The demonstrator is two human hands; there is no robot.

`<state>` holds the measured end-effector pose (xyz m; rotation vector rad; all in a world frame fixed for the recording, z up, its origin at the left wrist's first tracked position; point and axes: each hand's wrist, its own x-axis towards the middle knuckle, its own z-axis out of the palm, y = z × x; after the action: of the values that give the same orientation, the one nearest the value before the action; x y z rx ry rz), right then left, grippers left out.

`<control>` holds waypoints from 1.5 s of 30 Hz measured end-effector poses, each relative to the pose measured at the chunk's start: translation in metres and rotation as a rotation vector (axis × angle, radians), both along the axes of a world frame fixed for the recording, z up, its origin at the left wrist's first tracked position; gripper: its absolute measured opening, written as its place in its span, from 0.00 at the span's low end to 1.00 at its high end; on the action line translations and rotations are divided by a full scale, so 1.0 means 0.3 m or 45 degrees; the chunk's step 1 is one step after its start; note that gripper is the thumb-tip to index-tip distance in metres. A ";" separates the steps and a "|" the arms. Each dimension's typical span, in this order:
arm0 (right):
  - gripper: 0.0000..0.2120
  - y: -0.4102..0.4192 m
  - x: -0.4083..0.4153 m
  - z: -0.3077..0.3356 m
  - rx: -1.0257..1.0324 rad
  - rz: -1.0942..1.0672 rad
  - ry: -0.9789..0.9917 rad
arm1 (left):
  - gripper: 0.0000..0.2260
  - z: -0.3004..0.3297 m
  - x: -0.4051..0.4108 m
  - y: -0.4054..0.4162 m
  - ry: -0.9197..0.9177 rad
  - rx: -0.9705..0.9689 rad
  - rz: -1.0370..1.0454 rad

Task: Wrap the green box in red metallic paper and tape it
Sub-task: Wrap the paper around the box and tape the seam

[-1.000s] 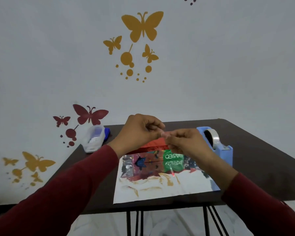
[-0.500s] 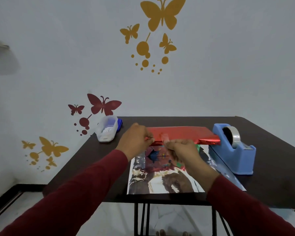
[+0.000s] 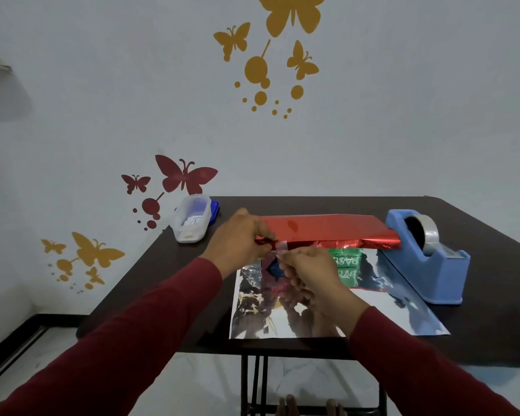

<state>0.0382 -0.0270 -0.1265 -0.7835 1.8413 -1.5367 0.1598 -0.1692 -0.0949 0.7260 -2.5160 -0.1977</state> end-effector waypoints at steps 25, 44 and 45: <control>0.20 -0.054 -0.050 0.017 0.390 -0.106 1.079 | 0.14 0.005 0.002 0.003 0.048 0.002 -0.051; 0.19 -0.038 -0.034 -0.019 0.315 -0.059 1.242 | 0.14 0.021 0.009 0.019 0.026 0.013 -0.056; 0.19 -0.038 -0.041 -0.021 0.322 -0.048 1.252 | 0.14 0.021 0.010 0.020 0.026 0.019 -0.056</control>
<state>0.0258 -0.0385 -0.1329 -1.5503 2.6571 -0.9293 0.1628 -0.1632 -0.0887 0.6714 -2.5150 -0.2384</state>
